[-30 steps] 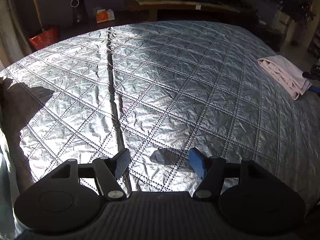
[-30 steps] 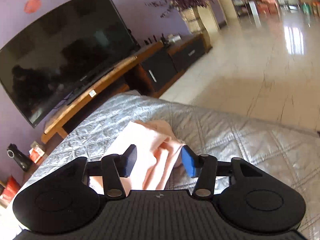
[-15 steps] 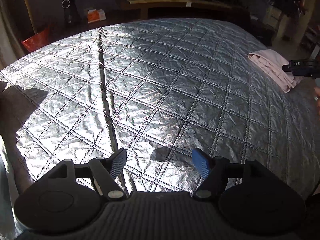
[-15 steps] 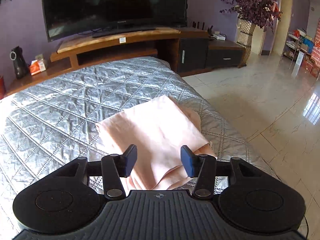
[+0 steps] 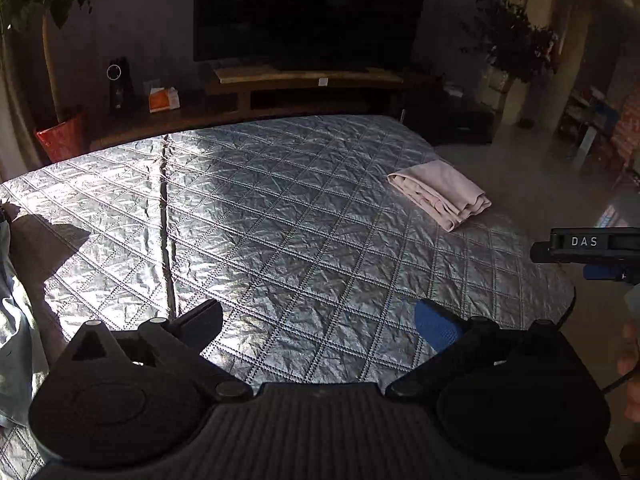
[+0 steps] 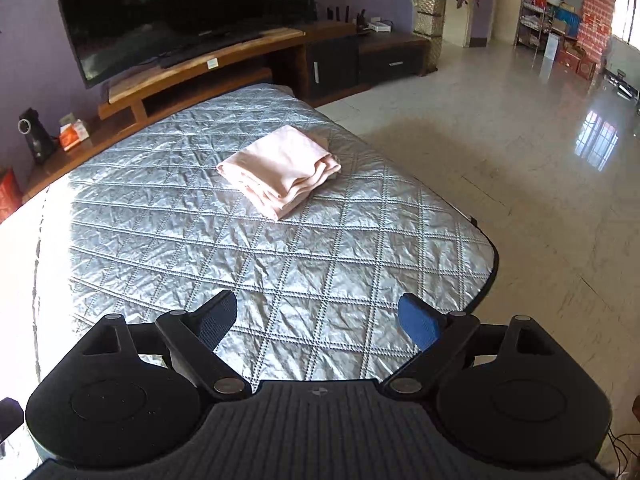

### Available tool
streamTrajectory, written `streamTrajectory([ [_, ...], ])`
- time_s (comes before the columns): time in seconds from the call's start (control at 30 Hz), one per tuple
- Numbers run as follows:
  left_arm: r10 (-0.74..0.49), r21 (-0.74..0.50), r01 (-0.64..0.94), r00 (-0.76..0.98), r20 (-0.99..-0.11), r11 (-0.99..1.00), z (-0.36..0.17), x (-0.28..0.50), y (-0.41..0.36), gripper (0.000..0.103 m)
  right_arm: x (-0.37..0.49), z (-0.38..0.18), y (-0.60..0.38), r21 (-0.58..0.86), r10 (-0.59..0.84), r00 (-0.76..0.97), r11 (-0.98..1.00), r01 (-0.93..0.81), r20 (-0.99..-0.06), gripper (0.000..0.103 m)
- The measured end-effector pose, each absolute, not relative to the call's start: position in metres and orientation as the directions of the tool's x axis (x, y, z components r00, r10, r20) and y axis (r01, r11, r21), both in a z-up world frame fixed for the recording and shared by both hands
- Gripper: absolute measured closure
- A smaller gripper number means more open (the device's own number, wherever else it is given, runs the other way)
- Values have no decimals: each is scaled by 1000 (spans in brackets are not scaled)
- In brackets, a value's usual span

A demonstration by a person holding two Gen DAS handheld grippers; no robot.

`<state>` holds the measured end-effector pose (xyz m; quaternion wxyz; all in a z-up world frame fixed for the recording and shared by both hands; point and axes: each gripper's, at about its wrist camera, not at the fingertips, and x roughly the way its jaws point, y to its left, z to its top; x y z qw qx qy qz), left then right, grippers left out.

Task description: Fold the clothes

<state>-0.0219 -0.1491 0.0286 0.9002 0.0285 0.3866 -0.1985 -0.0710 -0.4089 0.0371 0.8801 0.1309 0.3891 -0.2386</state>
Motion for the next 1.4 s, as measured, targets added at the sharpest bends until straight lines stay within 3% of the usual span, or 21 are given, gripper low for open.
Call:
streamTrajectory([
  [0.2, -335, -88, 392, 625, -705, 916, 72, -76, -166, 1, -129, 78, -401, -30, -404, 576, 835, 549, -711, 12],
  [0.47, -217, -27, 290, 649, -729, 957, 100, -139, -182, 1, -193, 102, -406, 75, -359, 644, 836, 544, -675, 10],
  [0.7, -181, 39, 301, 665, -725, 953, 118, -188, -201, 1, -232, 108, -391, 40, -390, 651, 839, 543, -651, 6],
  [1.4, -190, -10, 271, 646, -739, 962, 130, -219, -182, 1, -240, 133, -351, 30, -354, 691, 878, 477, -630, 3],
])
